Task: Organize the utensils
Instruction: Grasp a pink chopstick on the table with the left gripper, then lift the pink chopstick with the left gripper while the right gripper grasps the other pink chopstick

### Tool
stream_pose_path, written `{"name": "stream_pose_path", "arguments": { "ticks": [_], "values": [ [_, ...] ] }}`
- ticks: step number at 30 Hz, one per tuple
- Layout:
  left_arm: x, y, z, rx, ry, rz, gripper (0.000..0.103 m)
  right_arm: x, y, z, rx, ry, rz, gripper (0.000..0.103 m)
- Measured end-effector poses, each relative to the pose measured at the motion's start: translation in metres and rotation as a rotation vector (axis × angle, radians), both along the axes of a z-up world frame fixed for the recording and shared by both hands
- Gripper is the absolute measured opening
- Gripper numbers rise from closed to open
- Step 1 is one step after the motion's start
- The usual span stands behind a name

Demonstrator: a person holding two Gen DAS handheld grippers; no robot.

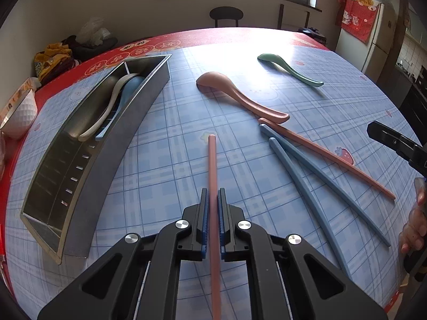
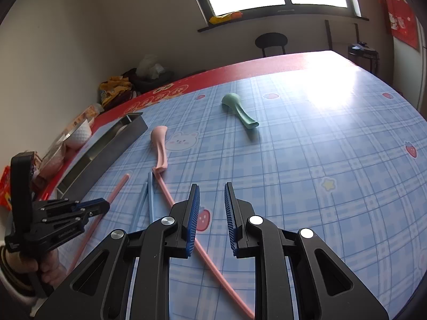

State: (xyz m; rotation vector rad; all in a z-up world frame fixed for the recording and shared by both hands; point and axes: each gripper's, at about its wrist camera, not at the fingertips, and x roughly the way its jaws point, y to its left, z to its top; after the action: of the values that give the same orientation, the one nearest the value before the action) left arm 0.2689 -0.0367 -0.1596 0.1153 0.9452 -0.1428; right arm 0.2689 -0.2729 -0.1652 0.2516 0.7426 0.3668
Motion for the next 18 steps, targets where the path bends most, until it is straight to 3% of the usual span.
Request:
{"name": "stream_pose_path", "arguments": {
  "ticks": [9, 18],
  "values": [
    [-0.012, 0.007, -0.002, -0.003, -0.020, -0.012, 0.009, 0.002, 0.006, -0.001, -0.016, 0.009, 0.026, 0.020],
    [-0.018, 0.009, -0.004, -0.022, -0.057, -0.003, 0.011, 0.004, 0.032, -0.003, -0.113, 0.023, 0.101, 0.020]
  ]
}}
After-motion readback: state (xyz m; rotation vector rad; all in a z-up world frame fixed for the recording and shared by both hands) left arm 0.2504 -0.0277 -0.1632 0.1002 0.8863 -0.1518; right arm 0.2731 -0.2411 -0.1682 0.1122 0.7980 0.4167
